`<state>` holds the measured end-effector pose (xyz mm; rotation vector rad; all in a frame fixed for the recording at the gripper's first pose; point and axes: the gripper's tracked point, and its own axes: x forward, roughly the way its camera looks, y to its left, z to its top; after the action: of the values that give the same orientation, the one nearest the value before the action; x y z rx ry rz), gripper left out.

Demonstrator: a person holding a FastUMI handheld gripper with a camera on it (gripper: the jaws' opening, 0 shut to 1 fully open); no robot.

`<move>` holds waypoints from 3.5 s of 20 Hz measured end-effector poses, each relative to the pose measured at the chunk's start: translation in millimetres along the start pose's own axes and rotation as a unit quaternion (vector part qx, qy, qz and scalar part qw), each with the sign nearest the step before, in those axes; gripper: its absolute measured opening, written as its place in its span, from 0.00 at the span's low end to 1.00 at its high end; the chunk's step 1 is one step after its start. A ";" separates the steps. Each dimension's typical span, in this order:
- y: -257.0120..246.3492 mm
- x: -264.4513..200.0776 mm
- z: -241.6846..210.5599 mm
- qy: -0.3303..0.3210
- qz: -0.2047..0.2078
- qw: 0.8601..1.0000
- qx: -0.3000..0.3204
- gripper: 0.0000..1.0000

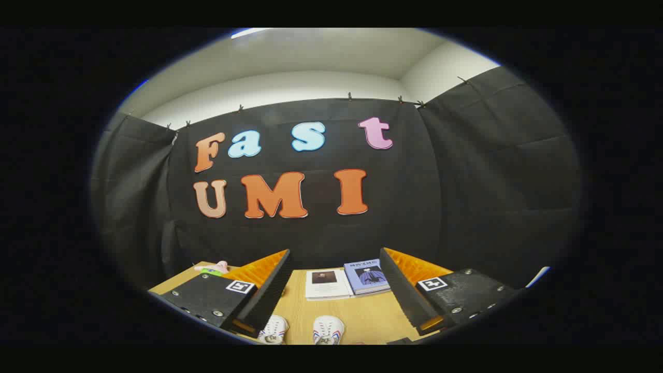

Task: Open the storage box then place both shoes into the box .Put the left shoe in first, then the right shoe, with the right side of both shoes facing outward in a uniform manner.

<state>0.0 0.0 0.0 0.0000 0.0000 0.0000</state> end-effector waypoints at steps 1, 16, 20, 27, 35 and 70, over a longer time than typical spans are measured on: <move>-3.4 -0.3 -0.6 0.002 0.001 1.000 -0.003 0.99; -44.3 3.3 -9.1 0.010 -0.010 1.000 0.017 0.99; -31.1 11.4 -16.4 0.016 0.009 1.000 0.024 0.99; 15.2 25.2 -76.9 0.084 0.072 0.989 0.097 0.99; 86.5 28.9 -188.6 0.208 0.144 0.954 0.164 0.98; 296.4 -24.0 -320.2 0.446 0.347 0.684 0.461 0.98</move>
<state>-24.0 296.4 -320.2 1.0335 0.9998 0.7782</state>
